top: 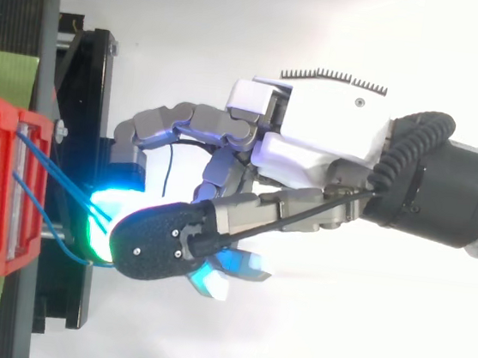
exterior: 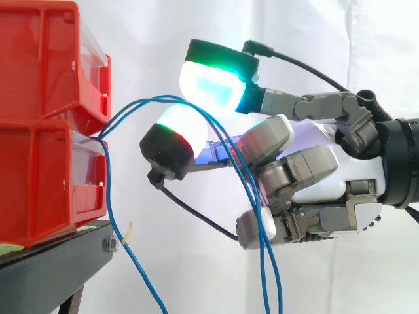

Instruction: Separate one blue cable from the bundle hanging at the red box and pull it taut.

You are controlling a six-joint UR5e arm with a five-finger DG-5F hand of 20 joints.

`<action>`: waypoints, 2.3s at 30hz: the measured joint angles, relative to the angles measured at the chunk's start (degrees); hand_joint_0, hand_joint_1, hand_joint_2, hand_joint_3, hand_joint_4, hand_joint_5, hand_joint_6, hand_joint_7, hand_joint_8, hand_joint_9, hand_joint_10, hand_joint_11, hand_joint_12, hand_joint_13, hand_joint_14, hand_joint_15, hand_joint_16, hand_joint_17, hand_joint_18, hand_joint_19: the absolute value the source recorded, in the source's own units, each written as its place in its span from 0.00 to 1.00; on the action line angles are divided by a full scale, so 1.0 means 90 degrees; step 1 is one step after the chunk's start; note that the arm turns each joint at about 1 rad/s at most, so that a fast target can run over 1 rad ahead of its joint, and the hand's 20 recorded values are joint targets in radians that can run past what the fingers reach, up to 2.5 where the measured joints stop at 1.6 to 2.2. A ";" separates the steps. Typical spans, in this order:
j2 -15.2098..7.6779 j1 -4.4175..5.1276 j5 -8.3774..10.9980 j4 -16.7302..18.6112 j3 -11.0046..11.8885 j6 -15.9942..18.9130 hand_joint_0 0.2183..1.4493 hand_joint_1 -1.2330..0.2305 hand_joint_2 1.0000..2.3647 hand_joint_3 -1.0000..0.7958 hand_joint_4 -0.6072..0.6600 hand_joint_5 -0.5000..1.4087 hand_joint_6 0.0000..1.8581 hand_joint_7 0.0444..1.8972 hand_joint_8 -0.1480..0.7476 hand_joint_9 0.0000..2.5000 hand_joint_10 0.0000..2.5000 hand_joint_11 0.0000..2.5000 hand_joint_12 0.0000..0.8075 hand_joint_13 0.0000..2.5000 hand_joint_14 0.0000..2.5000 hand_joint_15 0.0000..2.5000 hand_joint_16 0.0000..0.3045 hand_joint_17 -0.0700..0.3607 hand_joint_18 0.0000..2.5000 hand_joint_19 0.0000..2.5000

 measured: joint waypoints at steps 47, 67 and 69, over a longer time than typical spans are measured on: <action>0.0000 0.0018 0.0001 -0.0005 -0.0004 0.0059 0.27 0.18 0.00 0.28 0.28 0.23 0.48 0.68 0.44 0.61 0.01 0.53 0.37 0.61 0.01 0.56 0.14 0.38 0.41 0.32; 0.0000 0.0018 0.0000 -0.0007 -0.0015 0.0073 0.35 0.21 0.01 0.38 0.44 0.21 0.48 0.65 0.48 0.57 0.01 0.50 0.37 0.59 0.01 0.55 0.15 0.40 0.39 0.32; 0.0000 0.0018 0.0000 -0.0007 -0.0017 0.0076 0.40 0.19 0.01 0.39 0.45 0.20 0.49 0.67 0.50 0.54 0.01 0.54 0.39 0.57 0.01 0.55 0.15 0.41 0.38 0.31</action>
